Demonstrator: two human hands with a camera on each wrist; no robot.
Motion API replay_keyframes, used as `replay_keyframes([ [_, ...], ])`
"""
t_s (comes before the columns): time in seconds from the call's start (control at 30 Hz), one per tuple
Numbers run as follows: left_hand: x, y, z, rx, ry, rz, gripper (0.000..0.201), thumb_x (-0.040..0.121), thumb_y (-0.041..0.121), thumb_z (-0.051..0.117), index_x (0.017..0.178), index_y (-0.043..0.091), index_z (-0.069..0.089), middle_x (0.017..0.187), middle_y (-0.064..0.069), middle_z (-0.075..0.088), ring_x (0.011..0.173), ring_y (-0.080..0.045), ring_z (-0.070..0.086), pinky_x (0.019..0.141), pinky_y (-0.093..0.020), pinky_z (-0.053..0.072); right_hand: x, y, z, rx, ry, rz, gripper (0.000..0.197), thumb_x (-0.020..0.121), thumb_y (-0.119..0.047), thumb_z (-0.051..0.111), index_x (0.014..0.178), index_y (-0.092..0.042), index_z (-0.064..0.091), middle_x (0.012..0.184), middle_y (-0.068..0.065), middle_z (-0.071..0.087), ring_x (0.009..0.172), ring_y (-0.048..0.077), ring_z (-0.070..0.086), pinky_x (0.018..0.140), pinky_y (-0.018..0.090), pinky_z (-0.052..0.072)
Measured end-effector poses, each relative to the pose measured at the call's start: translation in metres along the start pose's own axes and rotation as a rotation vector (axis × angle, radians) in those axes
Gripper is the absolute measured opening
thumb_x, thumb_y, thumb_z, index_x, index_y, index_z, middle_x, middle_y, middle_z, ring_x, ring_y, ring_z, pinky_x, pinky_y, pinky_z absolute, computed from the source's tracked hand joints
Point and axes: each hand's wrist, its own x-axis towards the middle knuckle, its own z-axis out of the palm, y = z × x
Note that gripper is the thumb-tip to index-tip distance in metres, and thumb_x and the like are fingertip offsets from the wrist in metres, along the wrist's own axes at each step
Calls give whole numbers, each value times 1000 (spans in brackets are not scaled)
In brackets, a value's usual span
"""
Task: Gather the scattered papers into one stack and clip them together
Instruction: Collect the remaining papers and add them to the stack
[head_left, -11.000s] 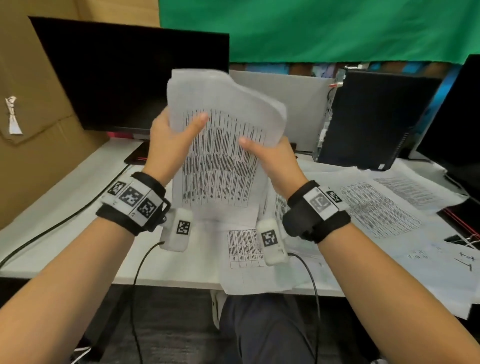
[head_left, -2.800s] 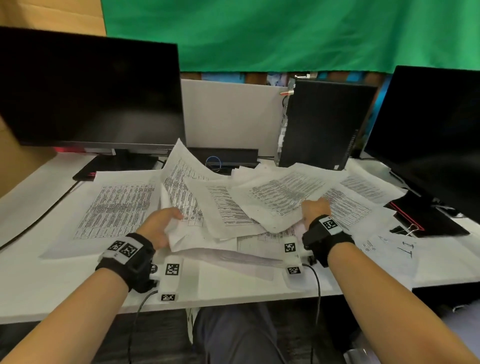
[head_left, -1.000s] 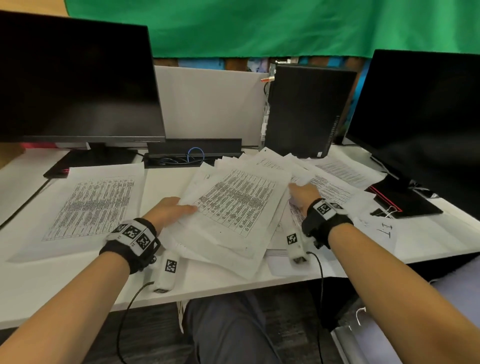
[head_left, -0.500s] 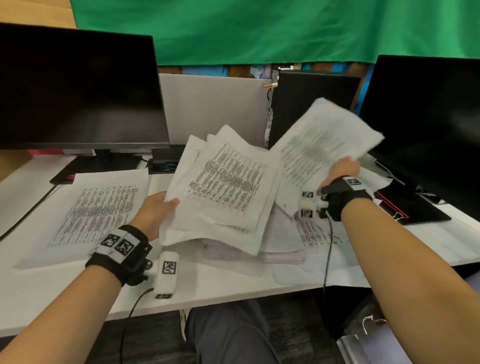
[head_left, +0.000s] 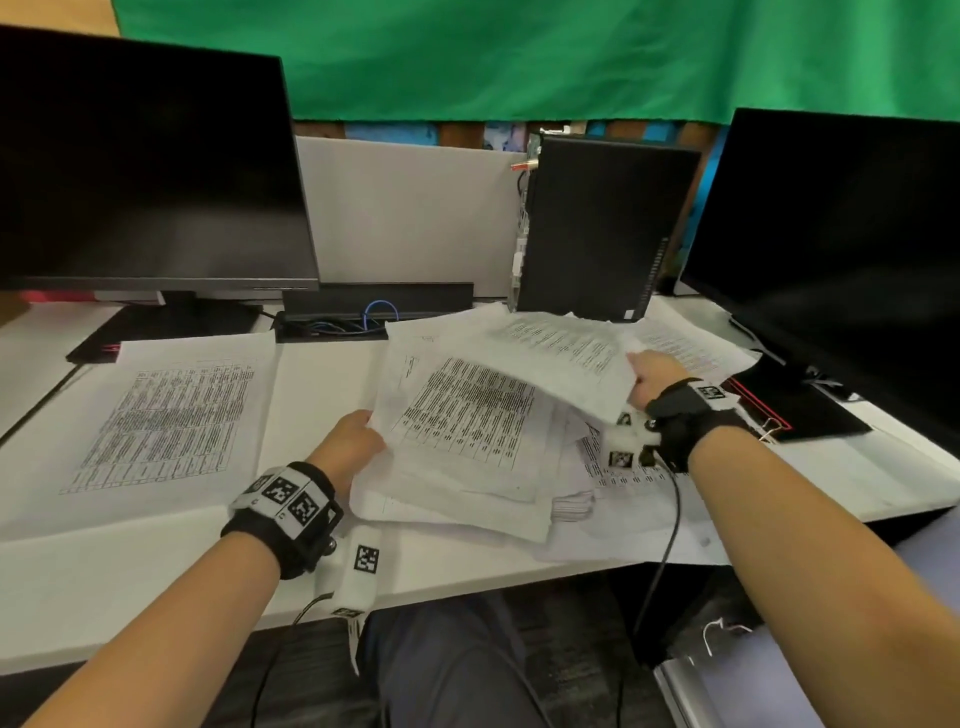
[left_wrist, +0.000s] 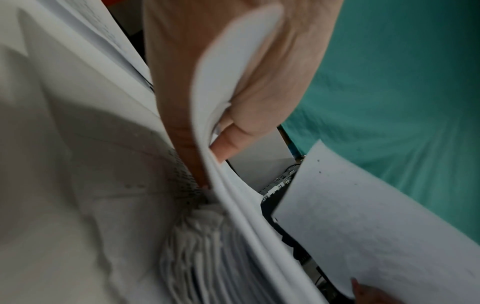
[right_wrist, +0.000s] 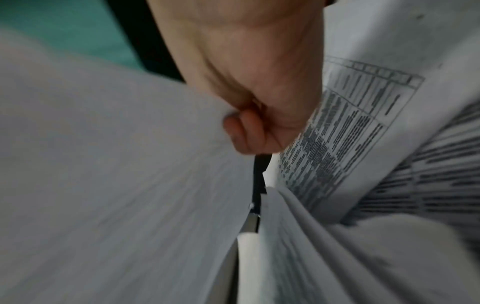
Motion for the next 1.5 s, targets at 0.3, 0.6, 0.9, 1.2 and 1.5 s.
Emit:
replay_keyframes([
  [0.3,-7,2,5,-60,43,-36,22,98,7,37,97,0,58,102,-18,64,77,-21,60,68,-27,46,-23,36,82,-648,-54,-127,37,98,-5,42,134,3,47,137,22,52,121,36,54,99,39,45],
  [0.6,17,-27,-195,246,744,-254,69,82,33,63,138,1,39,135,-24,48,120,-43,48,100,-52,42,10,66,76,-663,-268,26,105,75,-22,83,149,-8,10,142,14,45,125,39,51,99,47,48],
  [0.9,-5,-58,-230,613,636,-410,74,72,45,76,121,-6,52,114,-25,61,98,-40,60,82,-40,50,11,66,72,-871,-254,-57,111,75,-9,82,152,1,2,150,18,38,137,35,39,113,38,31],
  [1.2,-6,7,-144,505,693,277,26,94,6,48,117,-3,58,119,-25,60,114,-40,52,96,-41,40,22,70,66,-816,-305,-94,108,60,-24,92,143,-3,26,138,12,53,127,33,51,107,50,43],
  [1.5,-37,74,-81,139,411,639,29,95,19,56,123,11,58,115,2,63,102,-13,59,88,-30,46,77,100,47,-661,-328,-54,140,21,-61,93,137,-10,32,135,6,58,119,29,58,104,49,47],
])
